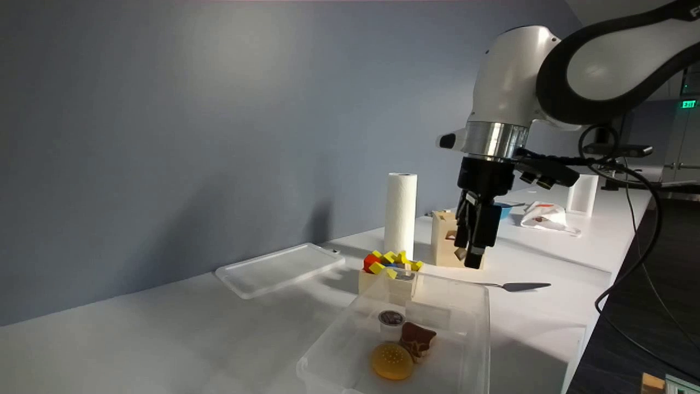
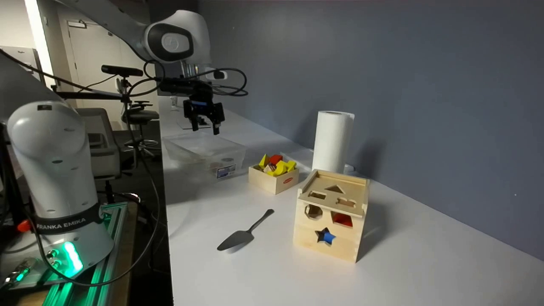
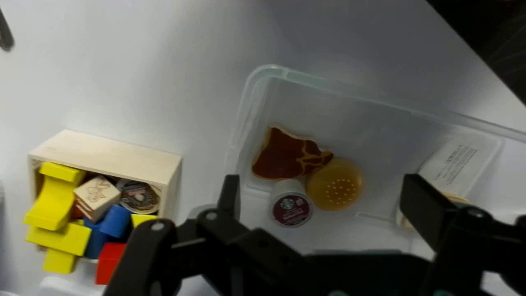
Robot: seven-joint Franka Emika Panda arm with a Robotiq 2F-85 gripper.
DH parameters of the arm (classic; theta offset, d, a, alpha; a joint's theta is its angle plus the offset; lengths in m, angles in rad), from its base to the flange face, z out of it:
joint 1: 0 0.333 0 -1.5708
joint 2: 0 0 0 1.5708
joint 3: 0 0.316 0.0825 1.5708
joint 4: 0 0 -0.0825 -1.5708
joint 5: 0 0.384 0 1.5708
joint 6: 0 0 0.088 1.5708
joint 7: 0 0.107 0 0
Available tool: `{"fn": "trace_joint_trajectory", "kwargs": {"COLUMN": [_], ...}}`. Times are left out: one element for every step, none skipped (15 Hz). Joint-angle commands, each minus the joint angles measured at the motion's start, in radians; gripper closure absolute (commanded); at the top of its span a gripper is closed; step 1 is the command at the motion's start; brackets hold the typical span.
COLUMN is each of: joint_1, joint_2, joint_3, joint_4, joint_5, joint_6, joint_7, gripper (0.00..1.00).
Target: Remove the brown object from the basket
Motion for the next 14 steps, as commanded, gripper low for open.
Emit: {"fn": "trace_joint_trajectory", "kwargs": {"joint_1": [0.106,0.136,0.157,0.173,0.178,0.174,0.177,0.169,0.166,0.167,0.165,0.161,0.154,0.148], "joint_2": [0.053,0.065,0.077,0.091,0.104,0.120,0.136,0.159,0.177,0.203,0.220,0.239,0.262,0.284], "joint_3": [-0.001,0.006,0.011,0.016,0.023,0.031,0.030,0.035,0.035,0.034,0.037,0.041,0.049,0.055], "joint_4": [0.000,0.000,-0.003,-0.004,-0.007,-0.010,-0.009,-0.005,-0.002,0.002,0.000,-0.002,-0.006,-0.008], "joint_5": [0.086,0.105,0.107,0.101,0.091,0.072,0.074,0.067,0.069,0.074,0.069,0.063,0.047,0.035], "joint_6": [0.026,0.037,0.053,0.068,0.091,0.114,0.131,0.146,0.159,0.175,0.190,0.212,0.245,0.270], "joint_7": [-0.125,-0.154,-0.189,-0.223,-0.231,-0.236,-0.245,-0.240,-0.247,-0.254,-0.265,-0.273,-0.278,-0.284], "gripper": [0.00,0.00,0.00,0.00,0.00,0.00,0.00,0.00,0.00,0.00,0.00,0.00,0.00,0.00]}}
